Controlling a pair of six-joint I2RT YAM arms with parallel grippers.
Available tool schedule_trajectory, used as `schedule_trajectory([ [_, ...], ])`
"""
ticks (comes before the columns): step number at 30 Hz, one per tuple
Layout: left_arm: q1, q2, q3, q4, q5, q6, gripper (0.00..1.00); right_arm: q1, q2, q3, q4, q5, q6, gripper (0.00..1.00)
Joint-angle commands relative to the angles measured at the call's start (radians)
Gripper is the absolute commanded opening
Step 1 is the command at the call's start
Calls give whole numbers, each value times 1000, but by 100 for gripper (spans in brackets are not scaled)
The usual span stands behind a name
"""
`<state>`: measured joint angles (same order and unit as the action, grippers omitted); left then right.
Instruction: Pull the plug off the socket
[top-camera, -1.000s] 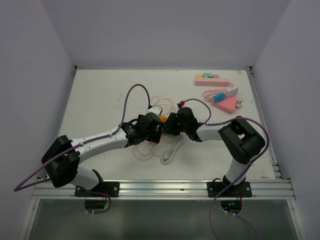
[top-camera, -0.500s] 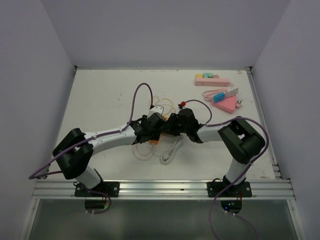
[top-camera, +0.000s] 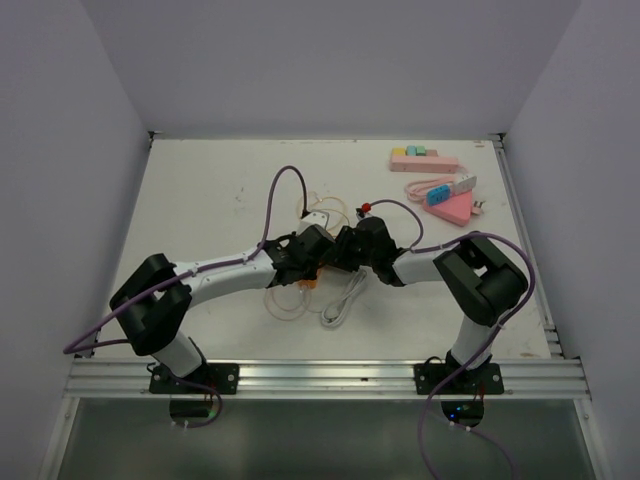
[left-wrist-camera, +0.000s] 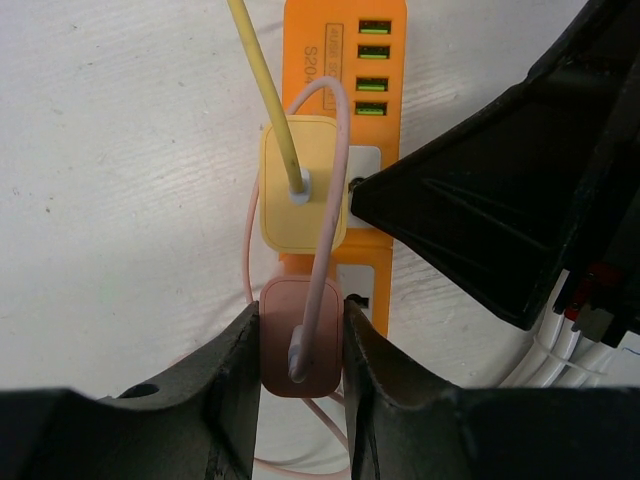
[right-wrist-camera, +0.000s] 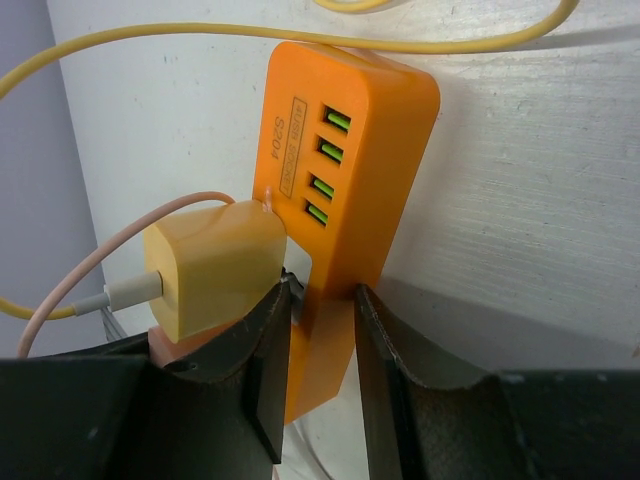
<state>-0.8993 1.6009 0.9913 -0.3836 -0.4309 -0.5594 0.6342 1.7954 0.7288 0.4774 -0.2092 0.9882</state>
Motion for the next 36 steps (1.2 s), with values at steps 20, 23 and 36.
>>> schedule_trajectory([
  [20, 111, -206, 69, -8, -65, -39, 0, 4, 101, 21, -338, 180, -85, 26],
  [23, 206, -266, 38, -20, -65, -13, 0, 5, 98, 18, -306, 157, -91, 29],
  [36, 662, -414, 233, -165, -169, 165, 0, 4, 75, 1, -260, 140, -114, 34],
])
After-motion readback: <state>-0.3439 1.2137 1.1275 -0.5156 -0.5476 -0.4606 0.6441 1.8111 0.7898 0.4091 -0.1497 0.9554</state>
